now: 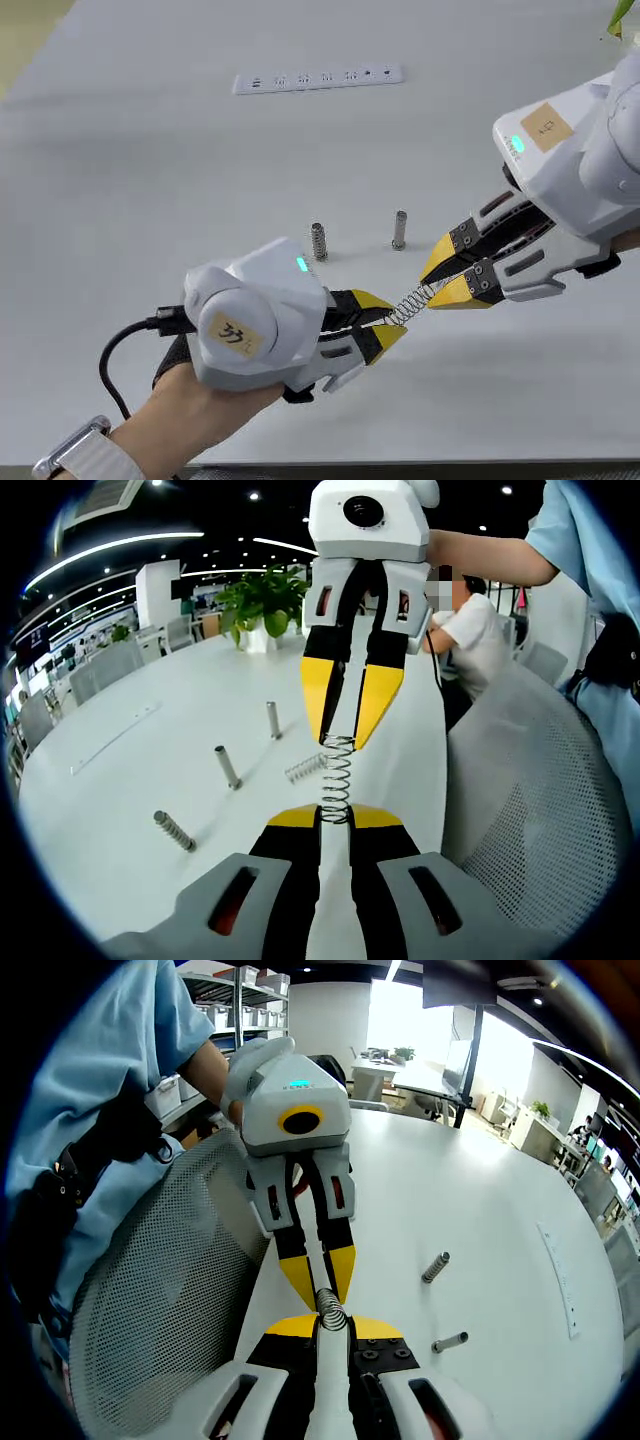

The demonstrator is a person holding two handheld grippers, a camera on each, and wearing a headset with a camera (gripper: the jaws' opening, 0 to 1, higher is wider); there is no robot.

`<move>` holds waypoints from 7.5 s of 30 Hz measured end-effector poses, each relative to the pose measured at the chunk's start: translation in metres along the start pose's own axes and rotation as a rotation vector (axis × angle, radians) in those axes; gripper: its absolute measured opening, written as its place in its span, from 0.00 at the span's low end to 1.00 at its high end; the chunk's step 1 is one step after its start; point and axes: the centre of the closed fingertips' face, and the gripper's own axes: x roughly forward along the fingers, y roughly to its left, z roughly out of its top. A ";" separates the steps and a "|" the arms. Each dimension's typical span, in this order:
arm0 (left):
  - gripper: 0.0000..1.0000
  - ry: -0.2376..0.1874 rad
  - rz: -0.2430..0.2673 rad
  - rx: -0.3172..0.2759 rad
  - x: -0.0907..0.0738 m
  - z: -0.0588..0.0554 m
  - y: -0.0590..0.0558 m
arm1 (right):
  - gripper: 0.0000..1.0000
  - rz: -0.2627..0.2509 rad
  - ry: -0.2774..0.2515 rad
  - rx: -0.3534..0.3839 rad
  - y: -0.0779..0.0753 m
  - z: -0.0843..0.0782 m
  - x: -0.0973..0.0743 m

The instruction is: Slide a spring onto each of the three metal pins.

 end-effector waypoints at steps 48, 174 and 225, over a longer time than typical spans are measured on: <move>0.06 -0.021 -0.040 -0.016 0.008 0.010 -0.009 | 0.15 0.129 0.158 -0.125 0.008 -0.005 0.000; 0.99 -0.092 0.395 -0.330 -0.053 -0.043 0.080 | 0.07 0.121 0.365 -0.169 -0.055 -0.033 -0.004; 0.98 -0.061 0.368 -0.334 -0.050 -0.052 0.081 | 0.07 0.130 0.493 -0.252 -0.122 -0.043 0.022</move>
